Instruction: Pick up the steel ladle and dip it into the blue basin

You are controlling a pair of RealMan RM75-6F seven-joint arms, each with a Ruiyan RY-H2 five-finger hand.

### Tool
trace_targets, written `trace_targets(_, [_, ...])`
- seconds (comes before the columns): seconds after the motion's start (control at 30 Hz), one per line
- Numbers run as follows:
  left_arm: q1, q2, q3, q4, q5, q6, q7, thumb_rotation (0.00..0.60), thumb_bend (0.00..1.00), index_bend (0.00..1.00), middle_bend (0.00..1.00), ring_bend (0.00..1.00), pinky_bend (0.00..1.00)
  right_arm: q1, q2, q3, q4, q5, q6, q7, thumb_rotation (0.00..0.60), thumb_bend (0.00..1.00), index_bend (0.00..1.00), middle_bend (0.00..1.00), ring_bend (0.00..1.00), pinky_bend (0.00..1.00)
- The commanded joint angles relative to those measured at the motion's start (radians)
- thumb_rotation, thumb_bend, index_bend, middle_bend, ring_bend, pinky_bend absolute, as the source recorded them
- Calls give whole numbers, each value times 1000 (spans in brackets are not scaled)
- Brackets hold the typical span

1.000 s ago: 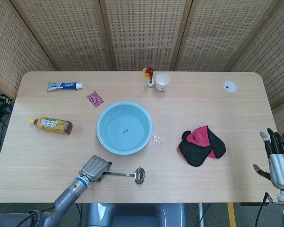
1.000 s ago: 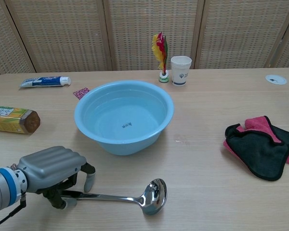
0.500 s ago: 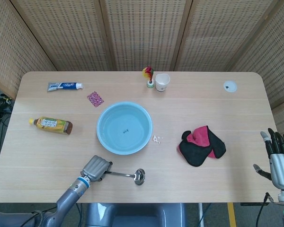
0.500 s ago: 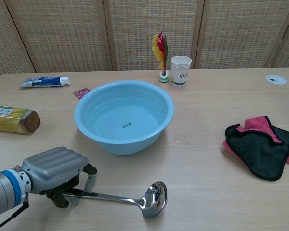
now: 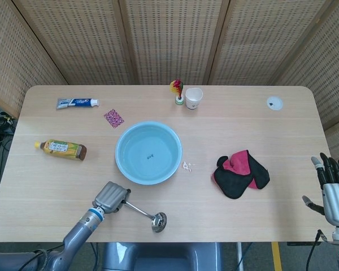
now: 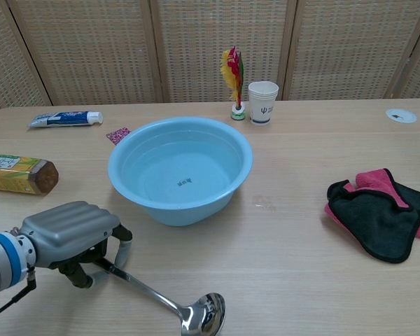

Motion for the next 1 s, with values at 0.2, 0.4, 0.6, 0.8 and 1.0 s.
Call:
trace_targets(0.2, [-5, 121, 2, -115, 18, 10, -44, 600, 570, 644, 945, 897, 1000, -1, 2, 1, -2, 0, 2, 1, 600, 0, 0, 0, 0, 0])
trace_targets(0.4, [-15, 219, -10, -201, 35, 14, -87, 600, 580, 691, 945, 897, 1000, 1, 1, 0, -3, -2, 1, -4, 600, 0, 0, 0, 0, 0])
trace_targets(0.6, [-34, 284, -40, -268, 25, 11, -124, 600, 581, 713, 945, 897, 1000, 1, -1, 0, -4, -1, 1, -8, 600, 0, 0, 0, 0, 0])
trace_targets(0.8, [-71, 346, -87, -355, -31, 7, -116, 600, 582, 732, 945, 897, 1000, 2, 0, 2, -3, 4, -1, -7, 600, 0, 0, 0, 0, 0])
trace_targets(1.0, [-217, 415, -231, -421, -336, 7, 14, 600, 601, 733, 945, 897, 1000, 5, 1, 8, -6, 17, -7, -14, 600, 0, 0, 0, 0, 0])
